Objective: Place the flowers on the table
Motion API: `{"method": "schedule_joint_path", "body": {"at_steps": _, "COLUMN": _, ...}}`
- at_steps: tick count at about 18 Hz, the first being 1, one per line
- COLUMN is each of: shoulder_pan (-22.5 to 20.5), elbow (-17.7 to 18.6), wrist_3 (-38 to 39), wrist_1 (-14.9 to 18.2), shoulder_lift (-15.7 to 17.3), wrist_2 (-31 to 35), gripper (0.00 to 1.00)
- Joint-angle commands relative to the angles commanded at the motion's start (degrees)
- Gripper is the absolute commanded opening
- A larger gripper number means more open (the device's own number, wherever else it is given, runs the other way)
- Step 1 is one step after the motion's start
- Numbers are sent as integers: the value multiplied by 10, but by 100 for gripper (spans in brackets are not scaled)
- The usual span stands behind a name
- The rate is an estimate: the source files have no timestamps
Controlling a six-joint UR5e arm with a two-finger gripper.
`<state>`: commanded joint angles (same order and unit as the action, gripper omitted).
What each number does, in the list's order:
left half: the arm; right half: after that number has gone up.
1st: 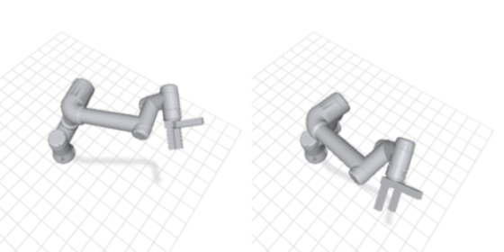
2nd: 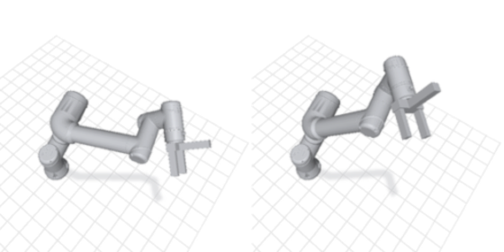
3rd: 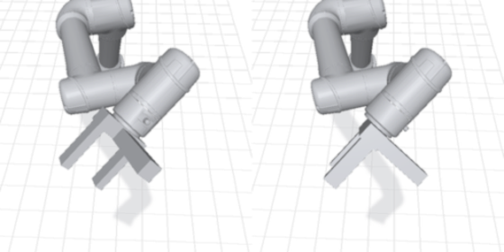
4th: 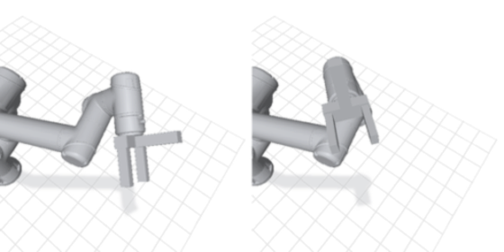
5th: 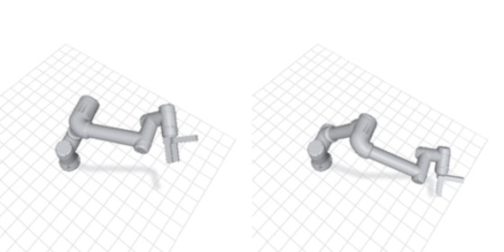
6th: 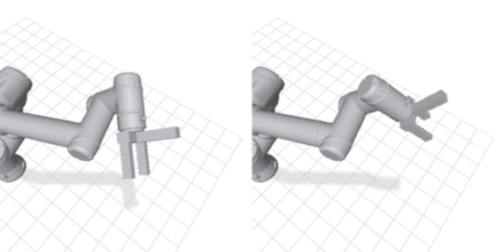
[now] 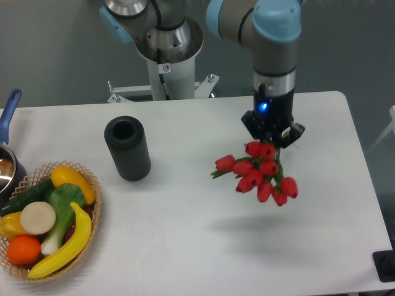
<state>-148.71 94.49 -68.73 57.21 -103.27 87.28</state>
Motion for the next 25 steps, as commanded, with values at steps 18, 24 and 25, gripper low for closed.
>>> {"method": "schedule_joint_path", "body": {"at_steps": 18, "shoulder_pan": 52, "elbow": 5, "wrist_3": 61, "wrist_1": -4, "shoulder_lift": -84, "wrist_2": 33, "gripper": 100}}
{"method": "schedule_joint_path", "body": {"at_steps": 24, "shoulder_pan": 51, "elbow": 6, "wrist_3": 83, "wrist_1": -49, "shoulder_lift": -90, "wrist_2": 18, "gripper": 100}}
{"method": "schedule_joint_path", "body": {"at_steps": 25, "shoulder_pan": 50, "elbow": 7, "wrist_3": 77, "wrist_1": -54, "shoulder_lift": -86, "wrist_2": 15, "gripper": 100}}
